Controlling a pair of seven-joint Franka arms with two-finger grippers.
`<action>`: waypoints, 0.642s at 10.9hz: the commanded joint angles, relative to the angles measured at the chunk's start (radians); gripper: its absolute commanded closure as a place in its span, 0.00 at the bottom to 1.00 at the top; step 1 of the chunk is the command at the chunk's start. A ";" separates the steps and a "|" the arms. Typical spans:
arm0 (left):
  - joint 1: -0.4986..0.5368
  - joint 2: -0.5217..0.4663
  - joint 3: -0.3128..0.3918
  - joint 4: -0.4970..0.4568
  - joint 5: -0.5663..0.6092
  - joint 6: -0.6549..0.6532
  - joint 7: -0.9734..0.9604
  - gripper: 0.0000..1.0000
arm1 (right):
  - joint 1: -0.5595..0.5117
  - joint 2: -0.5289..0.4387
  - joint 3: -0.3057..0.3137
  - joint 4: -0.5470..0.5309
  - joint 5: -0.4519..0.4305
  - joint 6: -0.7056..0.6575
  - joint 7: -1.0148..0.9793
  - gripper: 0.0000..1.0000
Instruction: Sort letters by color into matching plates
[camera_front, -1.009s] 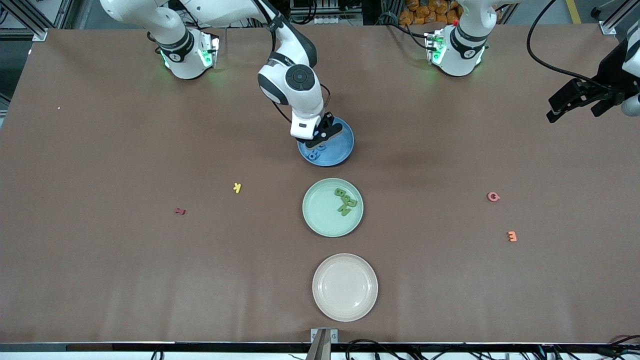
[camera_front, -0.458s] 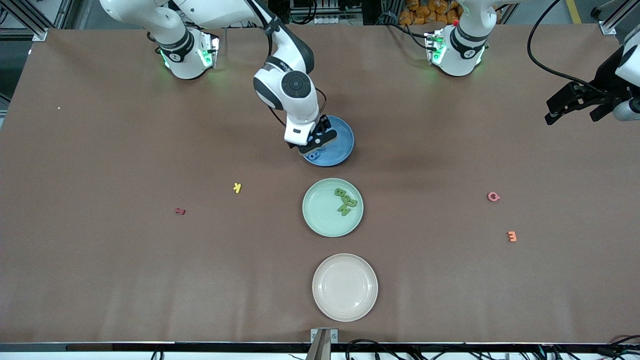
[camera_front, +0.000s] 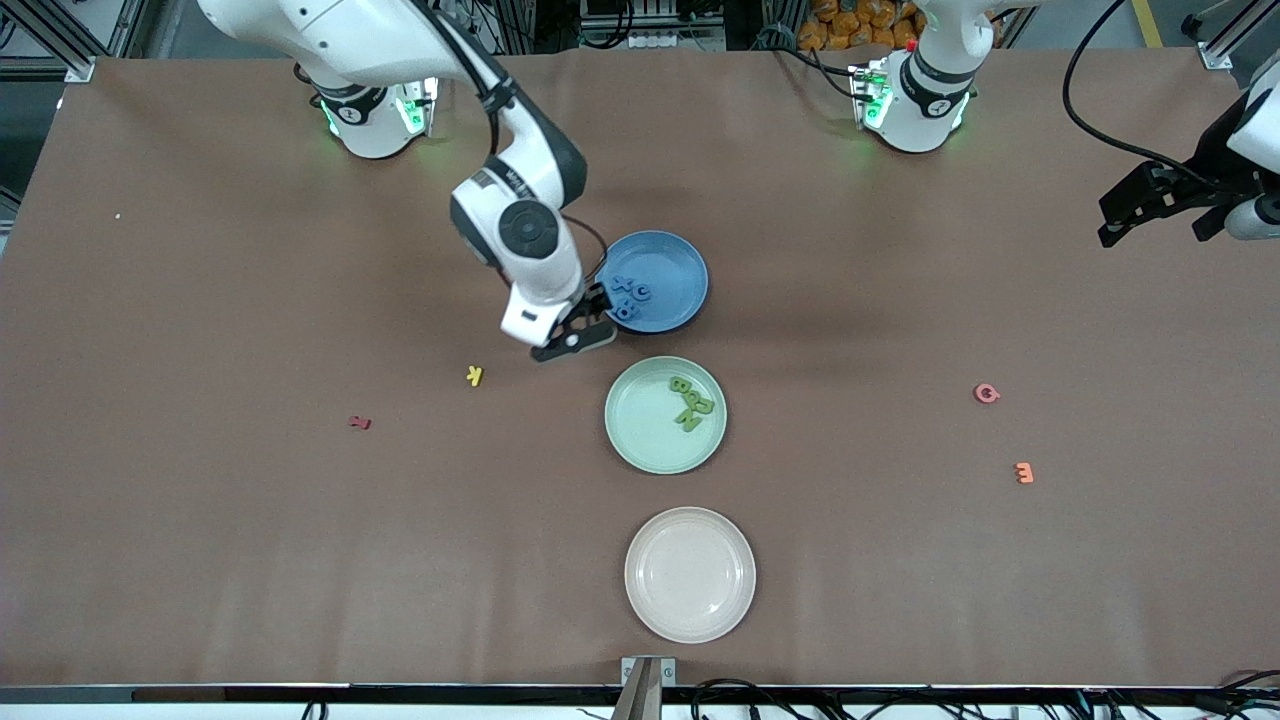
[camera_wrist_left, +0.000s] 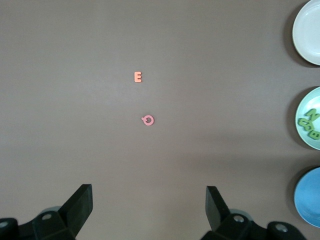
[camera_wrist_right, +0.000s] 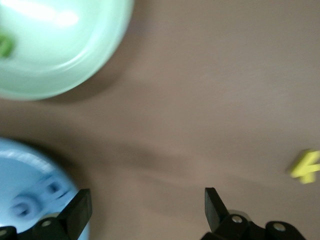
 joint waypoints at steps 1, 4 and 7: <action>0.007 0.000 -0.008 0.023 0.036 -0.024 0.024 0.00 | -0.097 -0.013 -0.038 0.047 -0.022 -0.067 -0.011 0.00; 0.010 0.002 -0.008 0.022 0.034 -0.024 0.028 0.00 | -0.170 -0.012 -0.120 0.094 -0.022 -0.107 -0.096 0.00; 0.010 0.006 -0.008 0.023 0.031 -0.024 0.026 0.00 | -0.255 -0.013 -0.174 0.136 -0.023 -0.123 -0.179 0.00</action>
